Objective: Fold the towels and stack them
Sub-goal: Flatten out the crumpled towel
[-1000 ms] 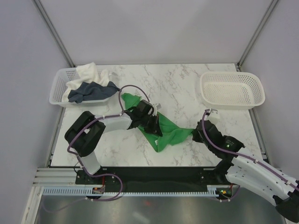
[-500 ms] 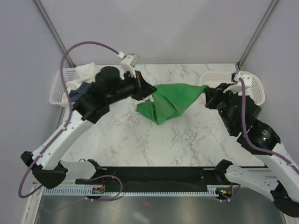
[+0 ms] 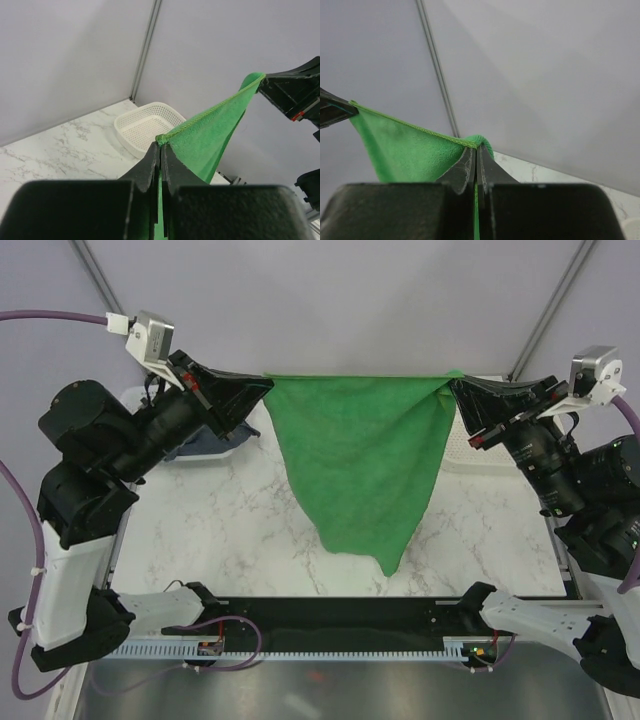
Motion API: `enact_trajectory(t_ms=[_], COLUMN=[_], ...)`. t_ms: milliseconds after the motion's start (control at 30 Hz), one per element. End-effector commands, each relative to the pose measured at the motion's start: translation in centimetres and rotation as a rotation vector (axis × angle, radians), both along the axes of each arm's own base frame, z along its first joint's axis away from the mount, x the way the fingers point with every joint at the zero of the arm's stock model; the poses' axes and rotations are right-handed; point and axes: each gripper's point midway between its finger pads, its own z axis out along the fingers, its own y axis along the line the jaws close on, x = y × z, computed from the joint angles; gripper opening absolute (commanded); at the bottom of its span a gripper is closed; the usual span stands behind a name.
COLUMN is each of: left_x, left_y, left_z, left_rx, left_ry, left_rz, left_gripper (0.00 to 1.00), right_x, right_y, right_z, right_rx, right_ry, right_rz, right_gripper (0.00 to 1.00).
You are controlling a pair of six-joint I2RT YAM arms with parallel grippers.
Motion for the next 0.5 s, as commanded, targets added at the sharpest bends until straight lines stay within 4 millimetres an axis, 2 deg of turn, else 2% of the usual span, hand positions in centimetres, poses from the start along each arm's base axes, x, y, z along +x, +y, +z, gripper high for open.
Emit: enact_trajectory(t_ms=[0, 133, 200, 233, 300, 367, 467], left_x=[0.9, 1.7, 2.3, 2.9, 3.7, 3.8, 2.7], left_y=[0.4, 0.7, 0.5, 0.8, 1.1, 1.5, 1.6], left_z=[-1.6, -4.2, -6.3, -7.2, -9.1, -10.8, -11.4], left_rx=[0.086, 0.149, 0.196, 0.22, 0.265, 0.293, 0.289], left_ry=[0.0, 0.036, 0.072, 0.089, 0.126, 0.155, 0.158], left_rz=[0.042, 0.084, 0.092, 0.123, 0.167, 0.182, 0.145], left_gripper=[0.02, 0.02, 0.02, 0.02, 0.02, 0.02, 0.02], right_x=[-1.0, 0.7, 1.1, 1.4, 1.6, 1.2, -0.1], right_y=[-0.4, 0.3, 0.7, 0.9, 0.9, 1.1, 1.5], right_z=[2.4, -1.0, -2.4, -3.6, -4.8, -6.4, -8.5], right_rx=[0.032, -0.025, -0.051, -0.078, -0.1, -0.115, -0.135], right_ry=[-0.069, -0.005, 0.017, 0.035, 0.058, 0.091, 0.127], right_rz=[0.019, -0.017, -0.014, -0.018, -0.024, -0.002, 0.067], right_gripper=[0.0, 0.0, 0.0, 0.0, 0.0, 0.0, 0.0])
